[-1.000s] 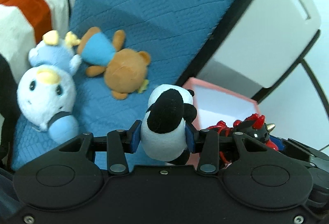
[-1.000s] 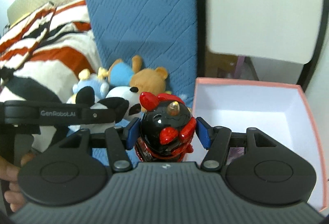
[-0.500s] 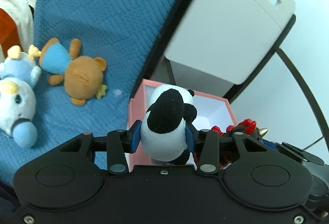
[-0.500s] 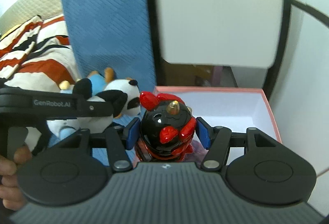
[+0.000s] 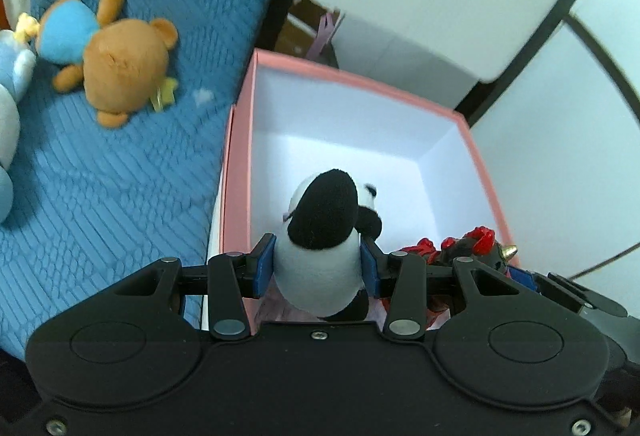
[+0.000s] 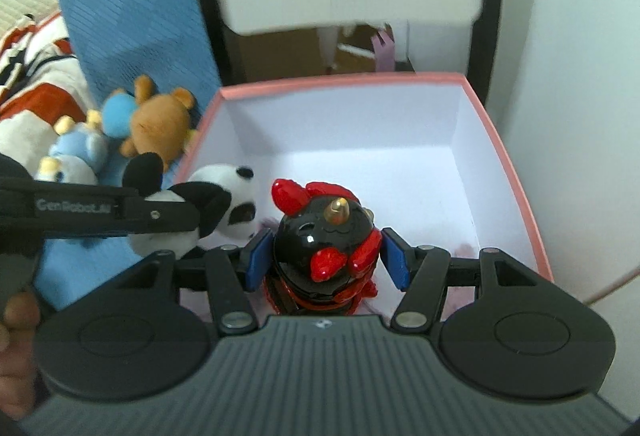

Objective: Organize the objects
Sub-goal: 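Carry red-black toy and panda plush over the pink box with both tools, then open right tool releasing red-black toy while left tool releases panda in box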

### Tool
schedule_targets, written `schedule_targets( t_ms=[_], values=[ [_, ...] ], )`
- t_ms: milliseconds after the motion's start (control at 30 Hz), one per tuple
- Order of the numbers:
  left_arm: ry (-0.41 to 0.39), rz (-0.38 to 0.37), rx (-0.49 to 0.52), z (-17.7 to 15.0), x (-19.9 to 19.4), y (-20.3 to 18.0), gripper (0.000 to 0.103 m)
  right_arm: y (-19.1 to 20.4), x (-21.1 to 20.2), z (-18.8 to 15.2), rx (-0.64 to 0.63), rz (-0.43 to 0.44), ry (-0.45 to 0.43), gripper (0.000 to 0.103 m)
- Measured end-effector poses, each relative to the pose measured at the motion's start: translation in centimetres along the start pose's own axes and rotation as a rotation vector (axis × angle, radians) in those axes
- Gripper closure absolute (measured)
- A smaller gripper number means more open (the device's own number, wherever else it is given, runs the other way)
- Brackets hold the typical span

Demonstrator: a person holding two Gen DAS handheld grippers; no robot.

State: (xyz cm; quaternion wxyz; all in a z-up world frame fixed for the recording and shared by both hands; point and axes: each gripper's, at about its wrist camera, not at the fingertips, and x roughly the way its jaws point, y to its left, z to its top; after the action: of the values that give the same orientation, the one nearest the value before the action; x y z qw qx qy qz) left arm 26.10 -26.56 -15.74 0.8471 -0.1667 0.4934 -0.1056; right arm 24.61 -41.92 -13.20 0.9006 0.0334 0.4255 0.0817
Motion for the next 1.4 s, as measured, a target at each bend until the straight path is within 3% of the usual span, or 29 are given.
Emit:
schedule_targets(
  t_ms=[233,500,600,733,1200,1400],
  values=[
    [0.049,-0.008,-0.009,-0.6,2.2,0.0,0.062,-1.3,2.8,-2.0,0.027,-0.014,0.063,0.042],
    [0.079,-0.021,-0.026,-0.3,1.8,0.8,0.059,-1.3,3.0,-1.8,0.048,-0.05,0.09,0.041],
    [0.055,-0.041,-0.042,0.3,0.5,1.2,0.054,-1.4,2.3,-1.5,0.072,-0.033,0.072,0.036],
    [0.013,-0.047,-0.014,0.7,-1.8,1.1,0.035,-0.9,0.7,-1.1,0.081,-0.026,0.043,0.033],
    [-0.172,-0.085,0.025,1.7,-11.7,2.3,0.022,4.6,-8.2,0.7,0.118,0.069,-0.145,0.033],
    [-0.251,-0.105,0.042,1.6,-15.7,3.4,0.002,8.0,-10.5,0.8,0.065,0.101,-0.193,0.032]
  ],
)
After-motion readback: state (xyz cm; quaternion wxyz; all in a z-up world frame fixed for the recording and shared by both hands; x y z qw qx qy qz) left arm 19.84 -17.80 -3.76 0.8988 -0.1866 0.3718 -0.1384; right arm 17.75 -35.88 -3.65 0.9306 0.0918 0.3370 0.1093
